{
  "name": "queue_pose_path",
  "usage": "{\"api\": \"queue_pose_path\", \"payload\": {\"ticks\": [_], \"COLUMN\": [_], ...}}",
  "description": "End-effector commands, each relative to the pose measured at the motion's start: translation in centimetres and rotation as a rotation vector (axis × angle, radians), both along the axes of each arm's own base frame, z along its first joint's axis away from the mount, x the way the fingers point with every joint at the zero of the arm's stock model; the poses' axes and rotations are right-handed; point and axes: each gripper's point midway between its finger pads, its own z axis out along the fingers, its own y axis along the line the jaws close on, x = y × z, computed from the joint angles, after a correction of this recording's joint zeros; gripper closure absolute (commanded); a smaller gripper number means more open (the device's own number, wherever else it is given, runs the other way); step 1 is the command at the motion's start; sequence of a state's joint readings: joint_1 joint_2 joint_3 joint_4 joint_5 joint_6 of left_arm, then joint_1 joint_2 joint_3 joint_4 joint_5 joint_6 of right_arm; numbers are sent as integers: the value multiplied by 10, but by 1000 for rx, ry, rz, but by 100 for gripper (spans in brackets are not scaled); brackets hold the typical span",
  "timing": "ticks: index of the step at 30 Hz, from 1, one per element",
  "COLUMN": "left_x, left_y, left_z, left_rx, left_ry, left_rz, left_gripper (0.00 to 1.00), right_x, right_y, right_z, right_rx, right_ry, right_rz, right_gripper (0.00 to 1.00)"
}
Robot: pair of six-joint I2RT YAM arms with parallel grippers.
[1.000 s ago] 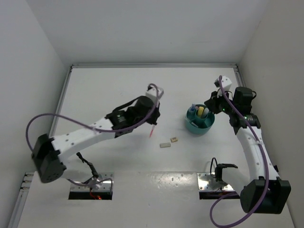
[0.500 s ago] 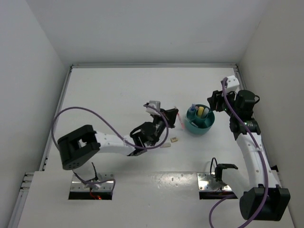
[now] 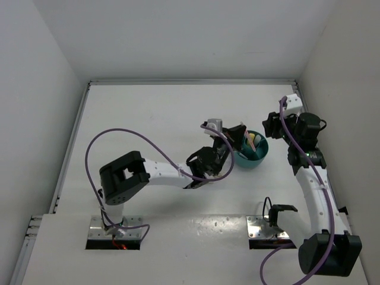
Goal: Sort the stationery into containers
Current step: Place the pen in the storage box.
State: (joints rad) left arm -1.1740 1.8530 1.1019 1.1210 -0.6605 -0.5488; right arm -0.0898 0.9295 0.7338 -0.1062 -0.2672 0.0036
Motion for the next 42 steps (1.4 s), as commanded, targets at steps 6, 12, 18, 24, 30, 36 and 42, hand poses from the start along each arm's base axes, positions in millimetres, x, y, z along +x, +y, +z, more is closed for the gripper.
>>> {"api": "queue_pose_path", "payload": {"ticks": [6,12,18,24,30,36,42], "left_x": [-1,6,10,13,11,1,-8], "left_y": [-24,-28,-31,-29,-30,-31,-27], "left_z": [-8,-39,-71,-91,-98,-90,-53], "left_rx": [71,134,208,240,251,284,264], "left_ry": [-14,22,47,80,94,69,12], "left_rz": [37,72,92,117,124,121,130], "left_gripper": [100,100,100,100,77,39,38], "right_x": [1,1,0,0,0,-1,-2], "right_y": [-11,-14,-13,-15,-18,-19,-16], "right_z": [16,21,24,24,24,24,22], "right_rx": [10,16,24,26,35,37,43], "right_ry": [-67,-84,-91,-92,-90,-90,-81], "right_rz": [-58,-69,-71,-72,-83,-84,-66], "right_gripper": [50,50,50,50,50,50,50]}}
